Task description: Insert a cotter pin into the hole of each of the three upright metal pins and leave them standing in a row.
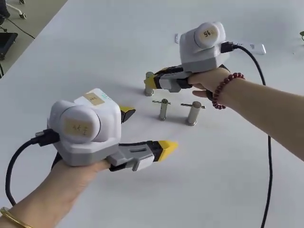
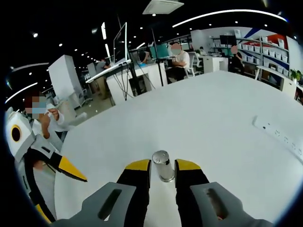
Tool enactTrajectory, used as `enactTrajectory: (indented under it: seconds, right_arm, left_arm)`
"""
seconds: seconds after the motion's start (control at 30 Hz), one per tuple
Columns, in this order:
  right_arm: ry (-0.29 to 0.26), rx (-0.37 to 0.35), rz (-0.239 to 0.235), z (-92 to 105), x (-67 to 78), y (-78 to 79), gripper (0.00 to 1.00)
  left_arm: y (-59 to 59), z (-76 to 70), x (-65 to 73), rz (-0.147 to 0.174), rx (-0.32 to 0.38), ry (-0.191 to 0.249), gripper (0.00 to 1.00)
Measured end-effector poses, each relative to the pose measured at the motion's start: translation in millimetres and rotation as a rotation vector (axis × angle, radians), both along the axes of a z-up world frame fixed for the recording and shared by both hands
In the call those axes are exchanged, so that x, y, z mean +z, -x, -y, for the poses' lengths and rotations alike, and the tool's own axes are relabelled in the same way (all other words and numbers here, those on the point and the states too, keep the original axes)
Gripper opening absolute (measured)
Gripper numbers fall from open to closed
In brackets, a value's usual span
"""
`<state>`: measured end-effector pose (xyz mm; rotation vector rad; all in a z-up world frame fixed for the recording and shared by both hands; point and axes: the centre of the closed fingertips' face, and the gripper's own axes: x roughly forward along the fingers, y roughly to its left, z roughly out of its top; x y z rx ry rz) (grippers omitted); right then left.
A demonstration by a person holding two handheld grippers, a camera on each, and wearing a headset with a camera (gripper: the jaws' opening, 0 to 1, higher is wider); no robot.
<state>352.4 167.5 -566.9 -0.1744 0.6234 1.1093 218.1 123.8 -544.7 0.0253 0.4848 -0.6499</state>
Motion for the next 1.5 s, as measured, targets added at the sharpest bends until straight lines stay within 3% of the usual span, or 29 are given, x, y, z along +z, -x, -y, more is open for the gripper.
enactTrajectory:
  seconds: [0.2,0.57,0.73,1.0,1.5]
  right_arm:
    - [0.012,0.014,0.004,-3.7,-11.0,-3.5,0.11]
    - [0.017,0.008,0.036,-6.3,-5.9,-3.1,0.1]
    - [0.047,0.022,0.073,-5.2,-3.1,-4.8,0.08]
    - [0.056,0.028,0.074,-1.6,-2.8,-7.3,0.08]
    - [0.1,-0.007,0.085,39.1,-3.8,-17.9,0.08]
  left_arm:
    - [1.2,0.3,-0.9,-0.002,0.001,0.008,0.68]
    - [2.0,-1.9,-1.5,-0.003,0.005,0.016,0.67]
    - [1.7,-2.7,-2.2,-0.005,0.008,0.015,0.67]
    - [1.4,-3.4,-3.2,-0.008,0.009,0.011,0.67]
    - [0.8,-2.4,-5.2,-0.008,0.009,0.001,0.67]
